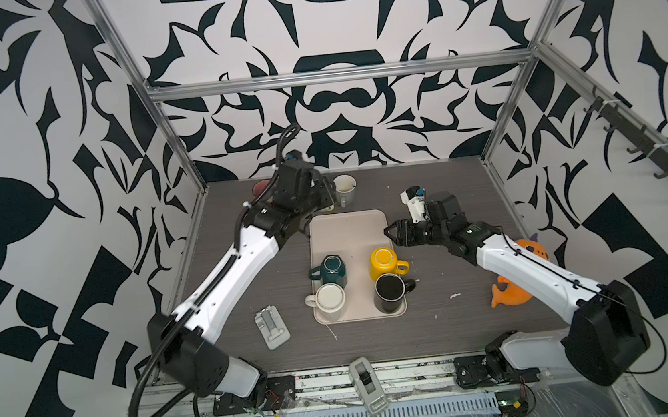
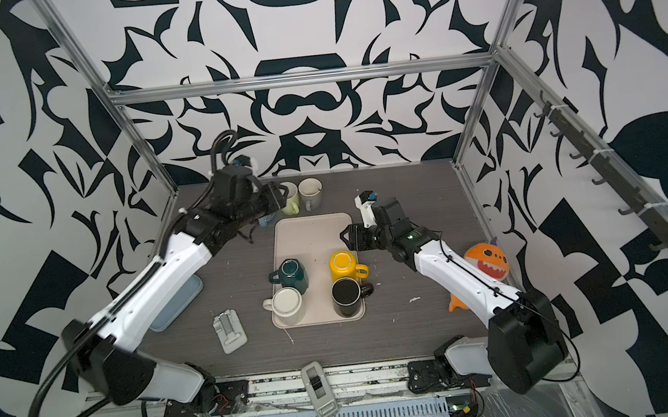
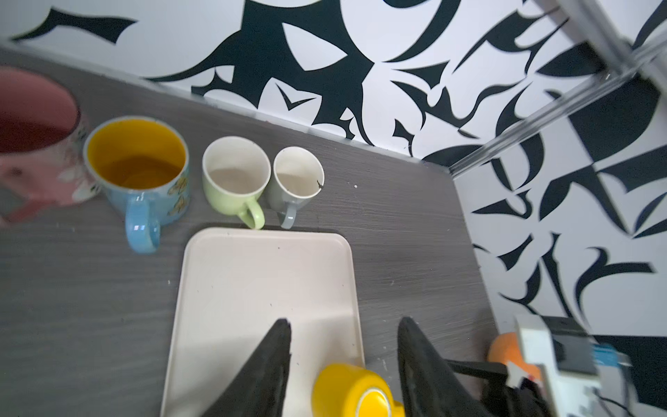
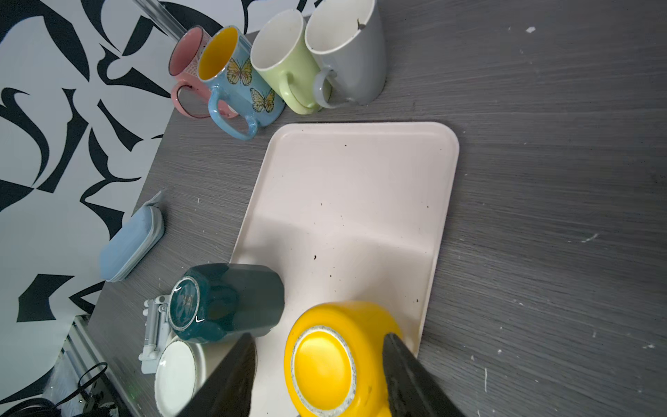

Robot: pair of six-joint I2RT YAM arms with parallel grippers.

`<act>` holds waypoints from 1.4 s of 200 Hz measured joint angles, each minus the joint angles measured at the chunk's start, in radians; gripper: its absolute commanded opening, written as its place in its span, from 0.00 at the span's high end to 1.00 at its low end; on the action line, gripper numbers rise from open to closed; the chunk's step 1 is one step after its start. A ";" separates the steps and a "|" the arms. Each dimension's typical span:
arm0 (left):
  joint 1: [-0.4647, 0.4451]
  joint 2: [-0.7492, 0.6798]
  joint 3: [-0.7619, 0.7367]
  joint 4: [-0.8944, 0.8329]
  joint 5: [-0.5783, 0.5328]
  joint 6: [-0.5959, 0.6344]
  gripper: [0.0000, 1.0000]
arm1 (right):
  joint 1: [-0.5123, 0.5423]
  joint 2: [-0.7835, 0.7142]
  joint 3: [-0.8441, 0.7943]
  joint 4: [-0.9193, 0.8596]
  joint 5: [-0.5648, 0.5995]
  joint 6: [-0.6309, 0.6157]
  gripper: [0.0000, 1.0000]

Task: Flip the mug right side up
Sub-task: 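Withdraw the left gripper and move it over the upside-down dark green mug, then lower the left gripper and close it on the dark green mug's handle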

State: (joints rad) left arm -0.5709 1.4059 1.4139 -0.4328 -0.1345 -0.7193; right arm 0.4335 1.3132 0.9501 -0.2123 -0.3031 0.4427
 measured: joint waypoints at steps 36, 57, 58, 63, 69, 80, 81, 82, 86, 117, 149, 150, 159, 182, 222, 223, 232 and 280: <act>0.024 -0.187 -0.255 0.007 -0.004 -0.263 0.48 | 0.002 0.010 0.001 0.001 0.007 0.016 0.41; 0.025 -0.249 -0.344 -0.018 -0.021 -0.426 0.46 | 0.006 0.014 0.003 0.000 0.012 0.023 0.41; 0.025 -0.250 -0.346 -0.018 -0.023 -0.432 0.46 | 0.006 0.015 0.003 0.000 0.012 0.023 0.41; 0.026 -0.262 -0.362 -0.023 -0.026 -0.472 0.45 | 0.007 0.016 0.005 0.000 0.015 0.023 0.41; 0.026 -0.275 -0.378 -0.026 -0.032 -0.519 0.45 | 0.008 0.018 0.008 0.000 0.019 0.023 0.41; 0.026 -0.299 -0.410 -0.028 -0.043 -0.602 0.45 | 0.011 0.023 0.014 0.000 0.026 0.024 0.41; 0.026 -0.302 -0.415 -0.028 -0.044 -0.611 0.45 | 0.011 0.023 0.014 0.000 0.027 0.024 0.41; 0.026 -0.304 -0.417 -0.028 -0.045 -0.617 0.45 | 0.012 0.023 0.016 0.000 0.027 0.024 0.41; 0.026 -0.315 -0.433 -0.027 -0.049 -0.652 0.44 | 0.013 0.024 0.018 -0.001 0.030 0.025 0.41; 0.027 -0.386 -0.565 -0.009 -0.071 -0.878 0.44 | 0.016 0.033 0.030 -0.012 0.050 0.026 0.41; 0.027 -0.395 -0.645 0.000 -0.076 -1.033 0.42 | 0.018 0.046 0.035 -0.019 0.065 0.026 0.41; 0.027 -0.395 -0.646 0.001 -0.076 -1.036 0.42 | 0.018 0.047 0.035 -0.020 0.065 0.026 0.41; 0.027 -0.395 -0.654 0.007 -0.075 -1.065 0.42 | 0.018 0.052 0.037 -0.024 0.069 0.026 0.41; 0.027 -0.377 -0.656 0.044 -0.065 -1.123 0.41 | 0.020 0.068 0.047 -0.039 0.076 0.026 0.41; 0.027 -0.297 -0.711 0.153 -0.008 -1.200 0.37 | 0.020 0.077 0.057 -0.061 0.083 0.026 0.41; 0.027 -0.293 -0.712 0.154 -0.005 -1.201 0.37 | 0.020 0.078 0.058 -0.062 0.083 0.026 0.41; 0.027 -0.270 -0.719 0.168 0.013 -1.212 0.36 | 0.020 0.080 0.063 -0.069 0.084 0.026 0.41; 0.027 -0.230 -0.720 0.202 0.071 -1.240 0.31 | 0.020 0.096 0.081 -0.074 0.090 0.025 0.41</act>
State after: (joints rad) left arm -0.5434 1.1763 0.6937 -0.2306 -0.0631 -1.9591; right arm 0.4534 1.4090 1.0313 -0.2867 -0.2131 0.4679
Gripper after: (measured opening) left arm 0.684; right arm 0.589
